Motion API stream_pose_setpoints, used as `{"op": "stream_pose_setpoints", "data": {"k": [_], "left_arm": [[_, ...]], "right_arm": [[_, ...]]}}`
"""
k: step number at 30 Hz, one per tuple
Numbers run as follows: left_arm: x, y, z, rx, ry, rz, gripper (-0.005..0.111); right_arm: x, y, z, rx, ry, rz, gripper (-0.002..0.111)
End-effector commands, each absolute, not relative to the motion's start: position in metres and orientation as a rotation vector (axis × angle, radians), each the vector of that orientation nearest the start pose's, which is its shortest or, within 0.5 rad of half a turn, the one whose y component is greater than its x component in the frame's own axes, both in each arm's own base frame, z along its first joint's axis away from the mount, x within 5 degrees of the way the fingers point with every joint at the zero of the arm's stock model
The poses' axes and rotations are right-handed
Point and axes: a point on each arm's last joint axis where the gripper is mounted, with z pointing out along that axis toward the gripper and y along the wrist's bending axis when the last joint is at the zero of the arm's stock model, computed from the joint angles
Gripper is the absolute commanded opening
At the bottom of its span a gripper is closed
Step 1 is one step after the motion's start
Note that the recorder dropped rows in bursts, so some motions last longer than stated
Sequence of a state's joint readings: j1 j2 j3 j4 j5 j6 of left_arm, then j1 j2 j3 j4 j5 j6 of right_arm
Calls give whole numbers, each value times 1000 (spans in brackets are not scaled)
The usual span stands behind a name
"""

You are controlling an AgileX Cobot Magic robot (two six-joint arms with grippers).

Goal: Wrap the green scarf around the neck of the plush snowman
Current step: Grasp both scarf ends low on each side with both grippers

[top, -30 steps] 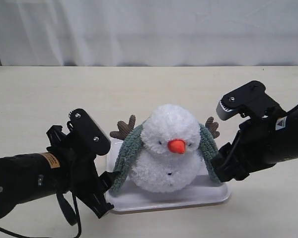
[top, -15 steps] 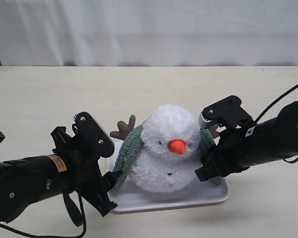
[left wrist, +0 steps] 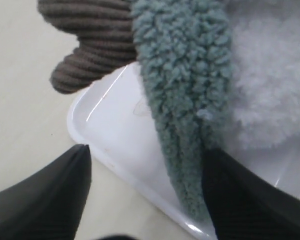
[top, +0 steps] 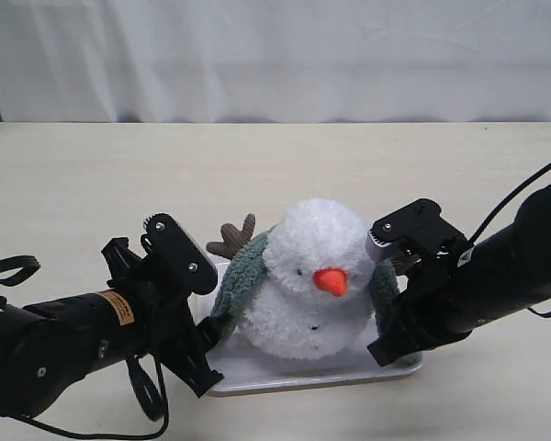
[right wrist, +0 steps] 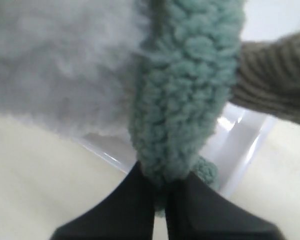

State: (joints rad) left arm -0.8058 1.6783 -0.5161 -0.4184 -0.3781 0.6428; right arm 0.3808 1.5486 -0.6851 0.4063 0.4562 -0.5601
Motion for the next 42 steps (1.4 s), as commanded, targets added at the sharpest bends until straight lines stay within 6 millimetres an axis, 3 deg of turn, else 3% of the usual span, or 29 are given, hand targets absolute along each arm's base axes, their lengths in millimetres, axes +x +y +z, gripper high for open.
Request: {"op": "stream_pose_setpoints", "data": {"k": [1, 7, 17, 22, 25, 33, 42], "left_arm": [[195, -194, 129, 1116, 2002, -188, 62], [187, -204, 130, 1194, 1950, -330, 62], [188, -204, 127, 1201, 1944, -326, 62], [190, -207, 113, 1245, 1916, -310, 61], [192, -208, 108, 1263, 1895, -299, 51], [191, -207, 108, 1272, 1905, -294, 0], [189, -207, 109, 1308, 1897, -290, 0]], "right_arm": [[233, 109, 172, -828, 2622, 298, 4], [233, 109, 174, -827, 2615, 298, 4], [233, 110, 174, -816, 2612, 302, 4], [234, 110, 174, -811, 2608, 312, 4], [234, 110, 174, -811, 2608, 312, 4], [234, 110, 174, -808, 2607, 315, 4], [235, 113, 180, -832, 2628, 350, 4]]}}
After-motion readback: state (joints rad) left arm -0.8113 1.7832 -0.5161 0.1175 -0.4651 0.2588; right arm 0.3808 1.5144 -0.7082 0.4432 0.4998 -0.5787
